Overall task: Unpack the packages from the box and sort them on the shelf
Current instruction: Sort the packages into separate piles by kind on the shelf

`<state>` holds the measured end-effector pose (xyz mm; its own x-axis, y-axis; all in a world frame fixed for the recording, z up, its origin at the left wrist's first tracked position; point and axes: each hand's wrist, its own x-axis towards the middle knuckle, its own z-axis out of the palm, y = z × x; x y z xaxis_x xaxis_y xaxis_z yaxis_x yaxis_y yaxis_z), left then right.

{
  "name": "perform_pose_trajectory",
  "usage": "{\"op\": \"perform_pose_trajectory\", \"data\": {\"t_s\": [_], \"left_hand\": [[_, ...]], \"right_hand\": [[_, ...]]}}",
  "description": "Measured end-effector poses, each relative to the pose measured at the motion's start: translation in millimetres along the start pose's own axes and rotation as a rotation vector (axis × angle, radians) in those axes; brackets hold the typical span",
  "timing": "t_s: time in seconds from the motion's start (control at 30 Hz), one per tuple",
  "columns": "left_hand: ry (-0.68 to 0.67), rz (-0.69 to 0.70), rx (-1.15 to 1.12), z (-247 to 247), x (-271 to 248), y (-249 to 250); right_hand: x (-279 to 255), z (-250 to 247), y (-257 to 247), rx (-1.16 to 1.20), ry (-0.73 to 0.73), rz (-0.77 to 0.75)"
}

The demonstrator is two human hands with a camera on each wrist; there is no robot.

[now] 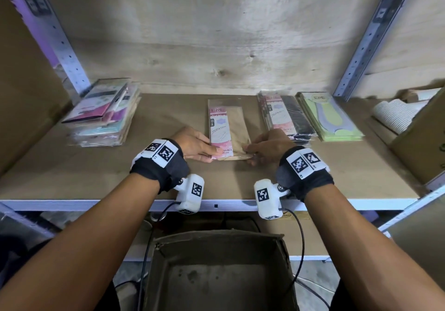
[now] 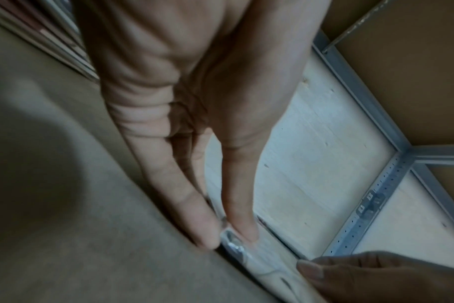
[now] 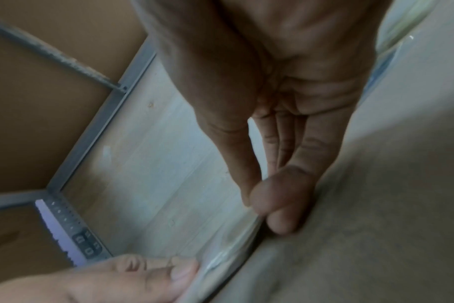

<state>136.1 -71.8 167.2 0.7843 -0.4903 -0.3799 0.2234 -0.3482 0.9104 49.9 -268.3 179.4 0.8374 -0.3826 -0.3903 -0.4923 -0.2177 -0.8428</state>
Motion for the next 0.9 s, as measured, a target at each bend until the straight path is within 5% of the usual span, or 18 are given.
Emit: {"op": "perform_pose_trajectory", "data": {"t_s": [0.33, 0.57, 0.9], "left_hand": [[0.144, -0.006, 0.201, 4, 5, 5], [0.040, -0.064, 0.123, 8, 0, 11], [0.109, 0.002, 0.056, 13, 18, 17]], "right_hand": [[-13, -5, -5, -0.390, 0.116, -0.092], [-15, -5, -7, -0.370, 0.098, -0.119], [0, -4, -9, -0.387, 0.222, -0.180]]}}
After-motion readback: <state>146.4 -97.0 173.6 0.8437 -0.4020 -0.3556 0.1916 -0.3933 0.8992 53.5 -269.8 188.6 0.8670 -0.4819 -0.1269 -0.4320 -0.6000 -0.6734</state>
